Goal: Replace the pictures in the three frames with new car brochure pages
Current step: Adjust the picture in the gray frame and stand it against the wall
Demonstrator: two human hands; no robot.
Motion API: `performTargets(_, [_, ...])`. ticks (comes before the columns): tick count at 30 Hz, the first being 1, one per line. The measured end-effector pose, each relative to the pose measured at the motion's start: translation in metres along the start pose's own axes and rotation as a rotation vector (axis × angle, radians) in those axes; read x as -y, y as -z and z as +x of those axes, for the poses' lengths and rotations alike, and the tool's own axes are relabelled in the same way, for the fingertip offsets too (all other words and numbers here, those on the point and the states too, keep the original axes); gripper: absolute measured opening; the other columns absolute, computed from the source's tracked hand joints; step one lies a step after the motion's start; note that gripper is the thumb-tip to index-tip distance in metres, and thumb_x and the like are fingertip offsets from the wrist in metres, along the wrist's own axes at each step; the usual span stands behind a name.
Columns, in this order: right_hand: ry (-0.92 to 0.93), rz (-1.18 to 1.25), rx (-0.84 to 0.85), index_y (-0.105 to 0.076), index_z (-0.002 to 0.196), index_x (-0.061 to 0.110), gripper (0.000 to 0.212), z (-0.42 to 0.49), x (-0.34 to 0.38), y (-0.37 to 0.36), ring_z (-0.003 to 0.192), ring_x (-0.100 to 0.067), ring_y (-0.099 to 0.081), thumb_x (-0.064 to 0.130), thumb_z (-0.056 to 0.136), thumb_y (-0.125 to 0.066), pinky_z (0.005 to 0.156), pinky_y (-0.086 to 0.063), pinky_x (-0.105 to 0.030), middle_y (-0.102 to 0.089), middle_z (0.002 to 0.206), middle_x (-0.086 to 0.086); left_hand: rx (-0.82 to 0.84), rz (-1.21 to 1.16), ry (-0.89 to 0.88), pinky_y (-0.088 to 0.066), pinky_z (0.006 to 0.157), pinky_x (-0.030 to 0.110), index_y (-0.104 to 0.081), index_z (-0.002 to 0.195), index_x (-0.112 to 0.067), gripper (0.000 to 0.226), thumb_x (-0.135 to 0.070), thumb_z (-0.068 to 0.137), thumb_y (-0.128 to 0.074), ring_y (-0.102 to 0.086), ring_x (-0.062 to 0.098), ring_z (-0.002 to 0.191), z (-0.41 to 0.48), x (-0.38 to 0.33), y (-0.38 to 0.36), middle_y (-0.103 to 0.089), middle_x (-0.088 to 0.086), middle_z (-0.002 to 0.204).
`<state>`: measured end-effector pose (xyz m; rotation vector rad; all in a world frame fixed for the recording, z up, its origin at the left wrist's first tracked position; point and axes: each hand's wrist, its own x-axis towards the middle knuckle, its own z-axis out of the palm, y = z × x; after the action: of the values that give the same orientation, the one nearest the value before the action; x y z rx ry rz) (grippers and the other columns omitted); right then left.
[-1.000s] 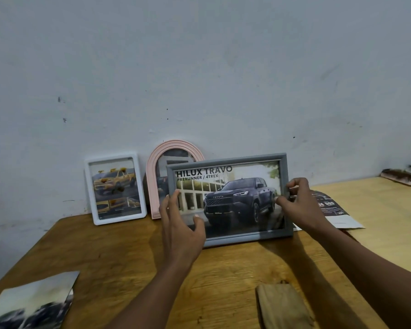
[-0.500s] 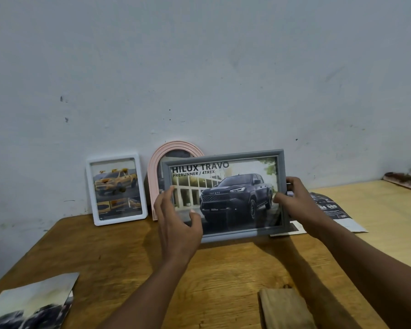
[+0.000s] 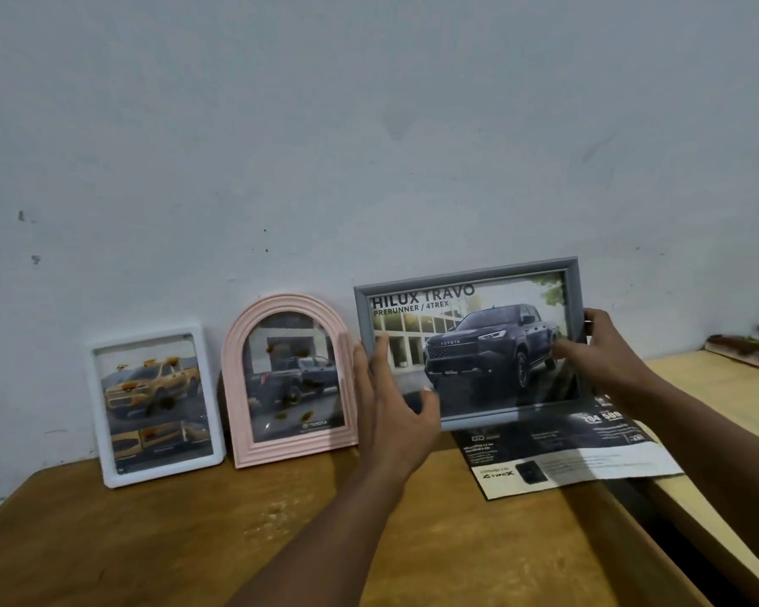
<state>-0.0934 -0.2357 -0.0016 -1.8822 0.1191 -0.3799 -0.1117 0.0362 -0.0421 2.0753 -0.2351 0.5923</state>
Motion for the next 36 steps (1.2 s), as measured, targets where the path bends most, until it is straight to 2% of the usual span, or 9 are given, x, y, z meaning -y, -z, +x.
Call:
performTargets(5, [0.055,0.002,-0.082,-0.031,0.139,0.022,0.059,0.024,-0.016,-0.001,0.098,-0.027,-0.062,0.014,0.092,-0.066,0.079,-0.059,-0.045,-0.051,0.119,-0.009,0.066,-0.034,0.073,-0.029,0.118,0.045,0.01,0.151,-0.064,0.1,-0.034,0.094,-0.067,0.002,0.02,0.157,0.019,0.009,-0.027,0.026,-0.024,0.164])
performTargets(11, [0.055,0.012,-0.108,-0.033,0.138,0.023,0.056,0.054,-0.032,-0.023,0.097,-0.021,-0.062,0.019,0.092,-0.065,0.08,-0.058,-0.041,-0.055,0.113,-0.003,0.078,-0.049,0.097,-0.043,0.111,0.038,0.012,0.148,-0.068,0.107,-0.025,0.094,-0.07,0.0,0.024,0.157,0.028,0.018,-0.038,0.042,-0.027,0.155])
performTargets(15, [0.045,0.021,-0.103,-0.034,0.138,0.018,0.053,0.061,-0.038,-0.04,0.09,-0.016,-0.063,0.018,0.094,-0.063,0.071,-0.054,-0.033,-0.058,0.108,-0.004,0.1,0.044,0.117,-0.032,0.078,0.0,0.021,0.15,-0.06,0.108,-0.028,0.096,-0.068,-0.003,0.026,0.157,0.026,0.021,-0.041,0.052,-0.02,0.15])
performTargets(17, [0.034,0.025,-0.1,-0.035,0.137,0.018,0.052,0.062,-0.042,-0.047,0.088,-0.018,-0.064,0.018,0.094,-0.063,0.07,-0.055,-0.033,-0.06,0.108,-0.006,0.111,0.11,0.113,-0.027,0.054,-0.004,0.023,0.152,-0.053,0.107,-0.03,0.098,-0.065,-0.009,0.025,0.156,0.025,0.023,-0.04,0.053,-0.016,0.15])
performTargets(19, [0.036,0.019,-0.098,-0.035,0.138,0.019,0.054,0.061,-0.046,-0.051,0.092,-0.022,-0.066,0.019,0.092,-0.064,0.079,-0.058,-0.042,-0.061,0.11,-0.009,0.118,0.171,0.1,-0.028,0.05,0.0,0.027,0.152,-0.049,0.107,-0.033,0.098,-0.064,-0.014,0.026,0.155,0.024,0.025,-0.04,0.055,-0.013,0.149])
performTargets(22, [0.056,0.016,-0.065,-0.038,0.136,0.019,0.052,0.06,-0.045,-0.054,0.098,-0.023,-0.065,0.023,0.091,-0.066,0.082,-0.059,-0.045,-0.06,0.114,-0.007,0.08,0.255,0.041,-0.026,0.065,0.0,0.032,0.151,-0.046,0.109,-0.038,0.097,-0.063,0.002,0.028,0.157,0.021,0.027,-0.042,0.058,-0.01,0.146])
performTargets(25, [0.031,-0.006,-0.001,-0.04,0.132,0.024,0.058,0.058,-0.042,-0.054,0.105,-0.024,-0.063,0.041,0.084,-0.069,0.085,-0.059,-0.047,-0.059,0.12,-0.006,0.074,0.34,-0.073,-0.047,0.09,0.017,0.033,0.15,-0.045,0.111,-0.037,0.096,-0.063,0.019,0.029,0.155,0.019,0.03,-0.046,0.056,-0.01,0.149])
performTargets(28, [0.006,-0.073,0.035,-0.029,0.142,0.03,0.091,0.072,-0.065,-0.051,0.123,-0.033,-0.055,0.065,0.068,-0.066,0.097,-0.051,-0.056,-0.049,0.141,-0.01,0.157,0.385,-0.068,-0.031,0.107,0.027,0.039,0.145,-0.047,0.109,-0.039,0.098,-0.059,0.033,0.024,0.15,0.016,0.025,-0.049,0.054,-0.01,0.151])
performTargets(36, [0.098,-0.489,-0.081,-0.037,0.139,0.023,0.058,0.0,-0.048,-0.068,0.123,-0.028,-0.047,0.03,0.088,-0.064,0.1,-0.047,-0.053,-0.043,0.141,-0.011,0.389,0.473,0.0,-0.007,0.125,0.043,0.023,0.157,-0.039,0.089,-0.045,0.102,-0.047,0.019,0.019,0.155,0.001,0.037,-0.05,0.021,-0.002,0.169])
